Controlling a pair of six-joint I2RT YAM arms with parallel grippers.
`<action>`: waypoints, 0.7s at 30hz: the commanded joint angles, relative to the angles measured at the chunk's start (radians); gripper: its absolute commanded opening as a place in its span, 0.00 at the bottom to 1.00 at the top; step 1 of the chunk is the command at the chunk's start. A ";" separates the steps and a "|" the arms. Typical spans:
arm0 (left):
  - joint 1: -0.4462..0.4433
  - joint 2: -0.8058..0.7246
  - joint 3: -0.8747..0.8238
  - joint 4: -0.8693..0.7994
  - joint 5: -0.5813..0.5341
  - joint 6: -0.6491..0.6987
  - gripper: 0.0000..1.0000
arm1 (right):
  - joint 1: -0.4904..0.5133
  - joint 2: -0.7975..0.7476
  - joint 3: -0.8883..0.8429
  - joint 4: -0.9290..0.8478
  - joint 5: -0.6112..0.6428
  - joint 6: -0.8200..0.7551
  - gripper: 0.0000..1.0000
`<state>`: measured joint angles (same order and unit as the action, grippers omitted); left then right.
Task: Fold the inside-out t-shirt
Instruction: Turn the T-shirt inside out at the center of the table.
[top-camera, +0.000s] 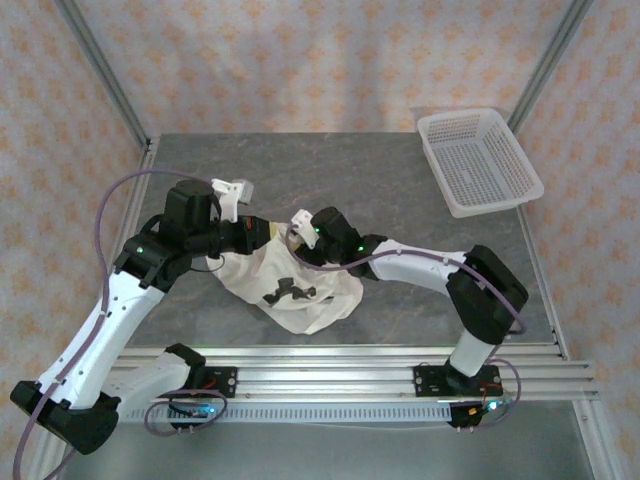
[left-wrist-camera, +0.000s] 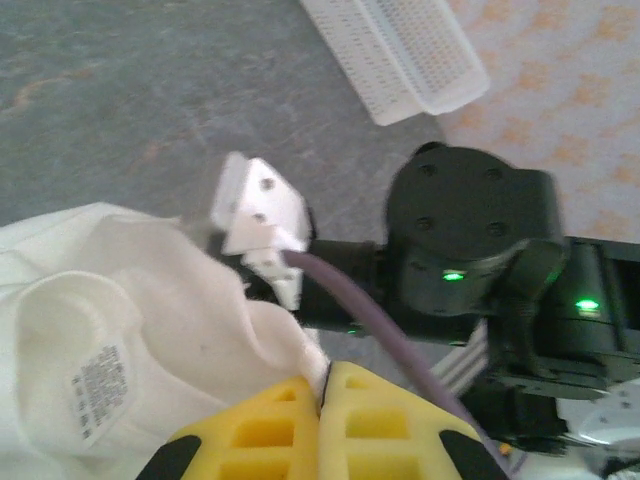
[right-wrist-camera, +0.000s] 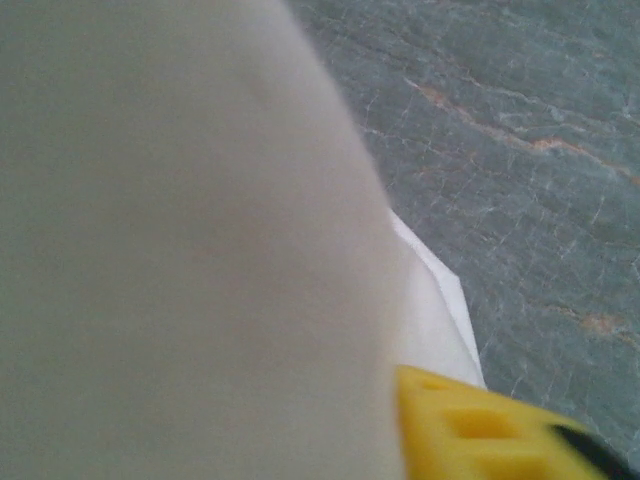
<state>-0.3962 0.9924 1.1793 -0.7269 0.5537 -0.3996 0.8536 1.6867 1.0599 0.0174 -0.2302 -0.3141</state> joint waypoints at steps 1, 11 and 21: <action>0.033 -0.028 0.016 -0.104 -0.224 0.020 0.00 | -0.007 -0.108 -0.037 0.028 -0.064 0.011 0.00; 0.104 0.131 -0.158 0.002 -0.653 -0.041 0.12 | -0.029 -0.638 -0.309 0.132 -0.344 0.238 0.00; 0.071 0.001 -0.117 0.002 -0.495 -0.026 0.57 | -0.032 -0.595 -0.274 0.076 -0.057 0.347 0.00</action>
<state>-0.2977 1.0966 1.0214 -0.7361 0.0017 -0.4366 0.8276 1.0622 0.7597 0.1127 -0.3908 -0.0158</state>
